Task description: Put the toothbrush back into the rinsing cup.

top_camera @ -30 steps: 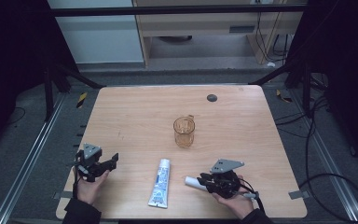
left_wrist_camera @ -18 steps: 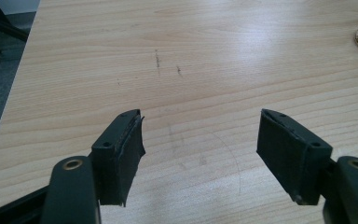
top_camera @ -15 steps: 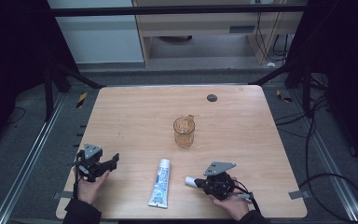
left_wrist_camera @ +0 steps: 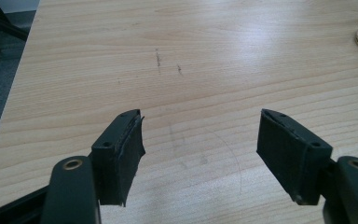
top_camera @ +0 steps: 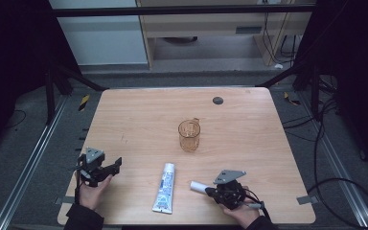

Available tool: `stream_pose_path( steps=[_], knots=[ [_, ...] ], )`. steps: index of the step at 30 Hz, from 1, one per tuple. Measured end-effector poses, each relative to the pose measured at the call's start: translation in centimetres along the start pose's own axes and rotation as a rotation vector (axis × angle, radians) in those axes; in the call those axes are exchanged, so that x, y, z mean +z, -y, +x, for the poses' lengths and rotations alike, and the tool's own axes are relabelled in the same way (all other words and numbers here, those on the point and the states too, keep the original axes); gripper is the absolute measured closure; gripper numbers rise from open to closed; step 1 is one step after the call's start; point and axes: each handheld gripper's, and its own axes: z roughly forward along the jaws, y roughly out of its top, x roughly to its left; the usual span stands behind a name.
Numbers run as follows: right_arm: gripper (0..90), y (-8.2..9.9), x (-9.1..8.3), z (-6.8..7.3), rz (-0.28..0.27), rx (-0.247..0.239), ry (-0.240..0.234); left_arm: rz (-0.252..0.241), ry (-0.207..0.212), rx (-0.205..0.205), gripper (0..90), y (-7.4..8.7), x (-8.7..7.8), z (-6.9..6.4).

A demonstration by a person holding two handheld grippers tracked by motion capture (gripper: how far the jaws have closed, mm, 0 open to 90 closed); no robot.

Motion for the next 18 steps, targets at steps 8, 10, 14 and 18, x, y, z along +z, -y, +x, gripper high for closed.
stream_pose_path(
  steps=[8,10,14,18],
  knots=[
    [90.0,0.6,-0.6,0.1,-0.004,0.01,-0.004,0.003,-0.003,0.003,30.2,0.0,0.1,-0.1],
    [90.0,0.3,0.0,0.3,0.004,0.001,-0.01,0.003,-0.004,0.002,30.2,0.0,0.1,-0.1],
    [90.0,-0.1,0.7,0.4,0.013,-0.002,-0.009,0.006,-0.003,0.003,30.2,0.1,0.1,0.0],
    [90.0,0.2,0.3,0.3,0.015,0.002,-0.013,0.004,-0.002,0.002,30.2,0.0,0.1,-0.1]
  ],
)
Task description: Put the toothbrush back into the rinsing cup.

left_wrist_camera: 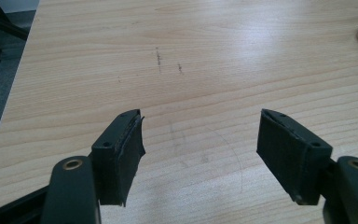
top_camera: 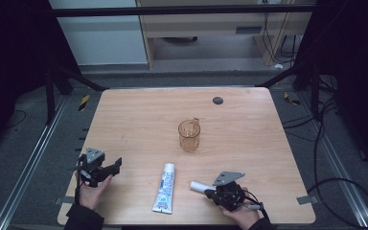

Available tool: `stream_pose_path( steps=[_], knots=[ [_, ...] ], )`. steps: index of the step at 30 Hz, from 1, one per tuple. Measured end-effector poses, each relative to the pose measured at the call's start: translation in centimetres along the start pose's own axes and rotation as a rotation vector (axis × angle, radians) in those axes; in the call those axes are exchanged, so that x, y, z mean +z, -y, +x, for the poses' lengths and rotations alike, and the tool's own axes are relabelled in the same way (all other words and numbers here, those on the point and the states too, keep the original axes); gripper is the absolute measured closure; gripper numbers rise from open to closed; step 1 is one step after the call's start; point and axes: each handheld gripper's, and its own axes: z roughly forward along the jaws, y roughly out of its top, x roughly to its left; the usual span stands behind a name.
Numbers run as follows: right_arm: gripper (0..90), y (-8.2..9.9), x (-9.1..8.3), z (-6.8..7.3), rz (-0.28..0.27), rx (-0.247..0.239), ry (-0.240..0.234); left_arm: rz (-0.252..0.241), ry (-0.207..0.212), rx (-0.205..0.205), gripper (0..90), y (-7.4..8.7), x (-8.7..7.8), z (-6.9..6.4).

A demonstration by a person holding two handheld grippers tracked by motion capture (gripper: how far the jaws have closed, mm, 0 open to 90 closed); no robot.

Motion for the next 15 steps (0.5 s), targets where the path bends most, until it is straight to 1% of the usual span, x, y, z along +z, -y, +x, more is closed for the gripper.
stream_pose_path(
  steps=[3,5,6,7,11,15],
  knots=[
    [89.9,0.9,-0.9,-0.4,0.006,0.024,0.022,0.001,-0.003,-0.001,30.2,0.0,-0.1,0.0],
    [90.0,1.4,-1.5,-0.5,0.009,0.03,0.026,0.001,-0.003,-0.004,30.2,0.0,-0.1,0.0],
    [90.0,1.4,-1.5,-0.5,0.009,0.03,0.026,0.001,-0.003,-0.004,30.2,0.0,-0.1,0.0],
    [90.0,2.1,-1.9,-0.5,0.02,0.029,0.032,0.003,-0.002,-0.004,30.2,0.0,0.0,0.0],
    [90.0,2.9,-2.5,-0.6,0.034,0.036,0.041,0.004,-0.003,-0.002,30.2,0.0,0.0,-0.1],
    [90.0,3.2,-2.8,-1.0,0.037,0.051,0.052,0.007,-0.002,-0.002,30.2,0.0,0.0,0.0]
  ],
)
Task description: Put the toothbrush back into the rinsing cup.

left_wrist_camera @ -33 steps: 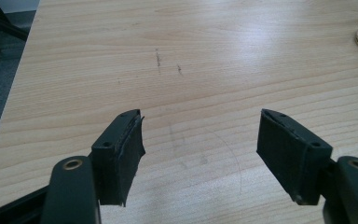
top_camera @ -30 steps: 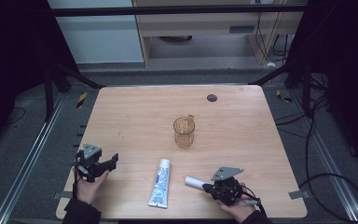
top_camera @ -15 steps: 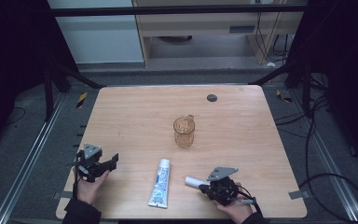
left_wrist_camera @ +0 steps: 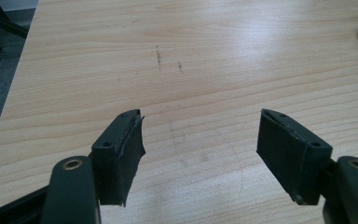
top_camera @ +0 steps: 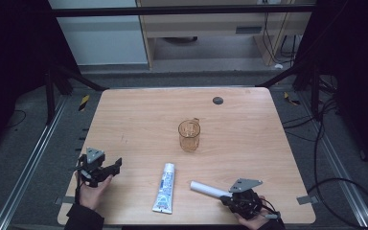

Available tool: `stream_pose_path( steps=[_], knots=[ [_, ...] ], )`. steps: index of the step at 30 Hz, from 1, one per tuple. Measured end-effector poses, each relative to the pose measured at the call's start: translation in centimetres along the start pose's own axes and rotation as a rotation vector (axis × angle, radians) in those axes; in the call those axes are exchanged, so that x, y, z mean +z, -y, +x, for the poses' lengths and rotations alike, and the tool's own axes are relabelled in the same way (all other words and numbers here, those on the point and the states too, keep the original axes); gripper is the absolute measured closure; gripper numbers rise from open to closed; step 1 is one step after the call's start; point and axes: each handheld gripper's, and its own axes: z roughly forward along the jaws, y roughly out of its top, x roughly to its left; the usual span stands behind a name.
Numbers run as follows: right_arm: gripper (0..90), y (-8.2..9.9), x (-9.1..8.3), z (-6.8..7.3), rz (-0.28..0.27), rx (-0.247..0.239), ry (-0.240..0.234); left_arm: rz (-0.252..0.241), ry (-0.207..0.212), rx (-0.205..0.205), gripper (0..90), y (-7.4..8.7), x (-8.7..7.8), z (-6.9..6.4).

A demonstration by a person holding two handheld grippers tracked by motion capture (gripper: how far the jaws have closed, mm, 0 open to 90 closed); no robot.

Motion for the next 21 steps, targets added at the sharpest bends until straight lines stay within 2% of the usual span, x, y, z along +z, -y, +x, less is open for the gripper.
stream_pose_path(
  steps=[9,21],
  knots=[
    [90.0,0.15,0.09,-0.12,0.022,-0.001,0.022,0.0,-0.001,-0.001,30.2,0.0,-0.03,0.04],
    [90.0,0.73,-0.39,-0.82,0.046,0.028,0.056,0.0,-0.004,-0.002,30.2,0.02,-0.05,0.04]
  ],
)
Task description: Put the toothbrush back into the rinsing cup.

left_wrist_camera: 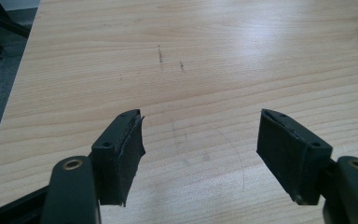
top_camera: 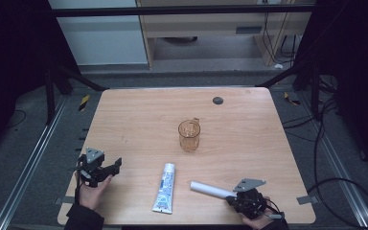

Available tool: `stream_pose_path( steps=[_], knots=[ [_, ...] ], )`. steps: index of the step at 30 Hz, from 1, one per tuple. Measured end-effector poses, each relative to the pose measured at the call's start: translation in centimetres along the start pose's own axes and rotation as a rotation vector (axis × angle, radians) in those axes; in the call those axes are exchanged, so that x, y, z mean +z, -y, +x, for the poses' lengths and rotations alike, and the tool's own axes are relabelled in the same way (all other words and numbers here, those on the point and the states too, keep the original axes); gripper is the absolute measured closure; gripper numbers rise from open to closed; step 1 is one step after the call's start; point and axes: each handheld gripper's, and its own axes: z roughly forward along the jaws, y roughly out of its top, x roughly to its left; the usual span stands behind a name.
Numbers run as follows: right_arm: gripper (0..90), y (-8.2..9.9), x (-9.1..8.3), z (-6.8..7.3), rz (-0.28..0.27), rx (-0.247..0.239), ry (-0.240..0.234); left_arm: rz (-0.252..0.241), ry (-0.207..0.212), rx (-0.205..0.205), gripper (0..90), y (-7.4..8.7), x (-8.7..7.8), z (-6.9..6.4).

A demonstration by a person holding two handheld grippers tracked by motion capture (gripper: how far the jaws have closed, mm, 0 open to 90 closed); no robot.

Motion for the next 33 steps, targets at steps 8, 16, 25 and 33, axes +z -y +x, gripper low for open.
stream_pose_path(
  steps=[8,16,25,33],
  knots=[
    [90.0,0.3,-0.3,-0.6,0.005,0.025,0.026,0.0,-0.001,0.001,30.2,0.0,0.0,0.0],
    [90.0,0.7,-0.6,-0.9,0.021,0.057,0.049,-0.001,-0.002,0.0,30.2,0.0,0.0,0.0],
    [90.0,1.1,-0.8,-1.5,0.036,0.09,0.075,0.0,-0.002,0.001,30.2,0.0,0.0,0.0],
    [90.0,1.2,-1.0,-2.0,0.041,0.127,0.098,0.0,-0.002,0.001,30.2,0.0,0.0,0.0]
  ],
)
